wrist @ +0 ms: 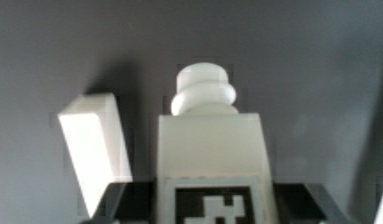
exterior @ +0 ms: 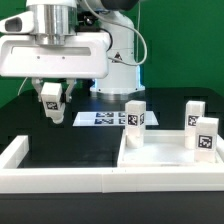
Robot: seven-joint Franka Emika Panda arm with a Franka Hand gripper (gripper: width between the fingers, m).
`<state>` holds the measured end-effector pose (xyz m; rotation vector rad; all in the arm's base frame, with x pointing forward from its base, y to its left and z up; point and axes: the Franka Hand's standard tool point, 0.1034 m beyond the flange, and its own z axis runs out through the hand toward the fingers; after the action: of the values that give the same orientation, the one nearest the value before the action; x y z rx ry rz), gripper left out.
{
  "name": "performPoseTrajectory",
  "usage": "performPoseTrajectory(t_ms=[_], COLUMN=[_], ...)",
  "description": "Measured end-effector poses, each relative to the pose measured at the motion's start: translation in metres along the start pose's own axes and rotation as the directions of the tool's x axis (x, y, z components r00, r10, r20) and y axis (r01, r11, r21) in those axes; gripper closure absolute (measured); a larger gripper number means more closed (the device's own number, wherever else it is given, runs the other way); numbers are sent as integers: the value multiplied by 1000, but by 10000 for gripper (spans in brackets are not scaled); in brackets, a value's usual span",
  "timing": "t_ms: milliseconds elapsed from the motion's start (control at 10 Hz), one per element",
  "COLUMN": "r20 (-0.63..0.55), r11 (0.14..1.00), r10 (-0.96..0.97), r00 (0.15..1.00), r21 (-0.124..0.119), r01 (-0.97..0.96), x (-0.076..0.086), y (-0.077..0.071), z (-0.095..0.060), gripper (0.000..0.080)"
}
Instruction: Assemble square table
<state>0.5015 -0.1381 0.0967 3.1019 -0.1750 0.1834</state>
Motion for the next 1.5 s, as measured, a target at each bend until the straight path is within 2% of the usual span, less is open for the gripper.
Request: performPoseTrajectory(t_ms=[200, 300, 400, 500, 900, 1000, 1400, 1500], r20=[-37, -69, -79, -78, -77, -79, -127, -152], r11=[999, 998, 998, 998, 998, 998, 999, 1000], r10=[35, 61, 55, 59, 59, 56, 22, 10], r00=[999, 996, 995, 995, 995, 995, 992, 988], r21=[11, 11, 10, 8, 9, 17, 43, 28], r01=[-35, -61, -55, -58, -59, -55, -17, -6], x=[21, 31, 33, 33, 33, 35, 64, 65], y=[-17, -30, -38, -34, -36, -44, -81, -78], z=[-2, -3, -2, -2, -2, -2, -10, -11], gripper=[512, 512, 512, 512, 512, 512, 512, 512])
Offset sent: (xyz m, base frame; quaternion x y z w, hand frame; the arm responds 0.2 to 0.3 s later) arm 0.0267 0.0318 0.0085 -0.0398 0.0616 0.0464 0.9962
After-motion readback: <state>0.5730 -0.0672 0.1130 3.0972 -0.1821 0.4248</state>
